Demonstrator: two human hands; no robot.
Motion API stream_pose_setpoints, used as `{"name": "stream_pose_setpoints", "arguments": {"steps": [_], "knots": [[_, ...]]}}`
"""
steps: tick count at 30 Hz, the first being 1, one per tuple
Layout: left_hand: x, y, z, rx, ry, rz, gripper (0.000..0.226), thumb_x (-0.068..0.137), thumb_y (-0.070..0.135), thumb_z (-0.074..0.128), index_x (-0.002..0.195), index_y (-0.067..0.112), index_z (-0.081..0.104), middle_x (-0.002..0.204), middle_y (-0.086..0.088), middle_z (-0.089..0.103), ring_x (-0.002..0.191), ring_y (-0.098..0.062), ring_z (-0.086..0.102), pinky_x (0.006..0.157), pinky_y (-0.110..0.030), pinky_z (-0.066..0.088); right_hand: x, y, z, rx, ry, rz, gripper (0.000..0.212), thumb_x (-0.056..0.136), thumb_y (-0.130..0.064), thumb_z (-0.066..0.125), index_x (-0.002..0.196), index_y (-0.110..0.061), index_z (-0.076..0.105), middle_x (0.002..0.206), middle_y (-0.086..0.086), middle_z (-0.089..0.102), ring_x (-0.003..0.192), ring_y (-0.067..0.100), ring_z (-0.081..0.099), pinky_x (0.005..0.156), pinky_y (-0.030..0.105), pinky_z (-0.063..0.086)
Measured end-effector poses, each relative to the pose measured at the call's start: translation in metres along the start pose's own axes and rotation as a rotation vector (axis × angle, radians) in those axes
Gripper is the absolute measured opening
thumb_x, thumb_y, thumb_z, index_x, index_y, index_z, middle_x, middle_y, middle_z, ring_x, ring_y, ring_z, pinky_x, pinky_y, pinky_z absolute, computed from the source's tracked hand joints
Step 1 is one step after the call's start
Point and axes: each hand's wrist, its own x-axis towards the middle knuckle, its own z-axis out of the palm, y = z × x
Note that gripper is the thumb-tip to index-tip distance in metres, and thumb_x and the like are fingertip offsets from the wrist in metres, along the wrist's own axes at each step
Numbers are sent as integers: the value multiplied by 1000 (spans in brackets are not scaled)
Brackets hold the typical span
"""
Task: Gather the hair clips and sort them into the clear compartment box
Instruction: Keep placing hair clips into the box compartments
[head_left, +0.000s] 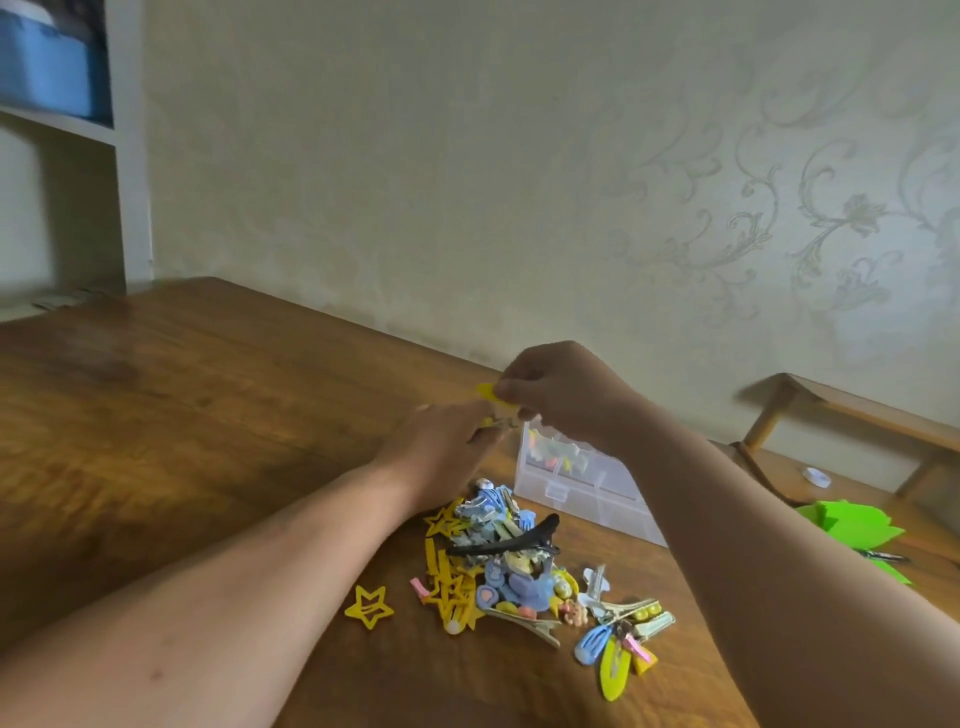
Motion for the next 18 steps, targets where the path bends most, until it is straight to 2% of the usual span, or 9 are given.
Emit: {"name": "stream_pose_setpoints", "arguments": {"steps": [2,4,6,7,10,13,15,18], "knots": [[2,-4,3,-86,28,-34,32,110,54,44,104,31,65,81,4,70,82,-25,66,72,-40,48,-5,19,-9,140,101,92,18,94,-29,80,91,-11,80,81,9,78,65,15,63,57,25,49],[3,-6,5,-219,63,-61,38,110,52,48,91,21,61,70,3,60,66,-21,59,63,-38,43,-12,44,-24,200,243,162,19,90,-33,83,88,-14,81,82,8,77,71,19,63,67,31,51],[4,-5,6,-286,75,-74,46,110,49,50,82,12,52,64,-1,49,58,-21,48,59,-40,36,-20,71,-42,214,320,245,21,88,-33,85,86,-12,82,73,3,70,66,16,58,61,27,46],[5,-5,6,-278,72,-79,49,110,50,49,81,10,51,64,-5,51,59,-24,50,59,-43,38,-23,85,-51,211,327,291,21,87,-31,86,85,-10,82,69,2,68,63,15,55,56,23,43],[5,-5,6,-218,65,-80,52,109,53,48,82,9,53,72,-16,63,67,-32,61,65,-50,49,-25,117,-64,138,287,422,16,88,-20,85,86,-5,82,69,7,70,58,16,54,44,17,42],[4,-3,5,-190,58,-95,53,109,53,47,83,9,56,73,-16,65,68,-32,63,67,-52,52,-17,132,-58,37,199,495,10,87,-13,83,86,-3,81,71,9,74,55,15,58,43,17,43],[4,-3,4,-178,58,-100,53,109,54,46,83,9,57,74,-16,66,69,-33,63,67,-53,52,-8,137,-50,-11,135,504,9,83,-11,83,83,-2,82,73,12,77,57,16,61,49,19,47],[4,-3,3,-162,47,-109,54,109,57,44,83,11,56,75,-15,66,68,-33,63,67,-54,53,5,139,-41,-88,80,485,13,79,-9,83,85,2,83,88,24,79,65,24,62,62,31,52]]}}
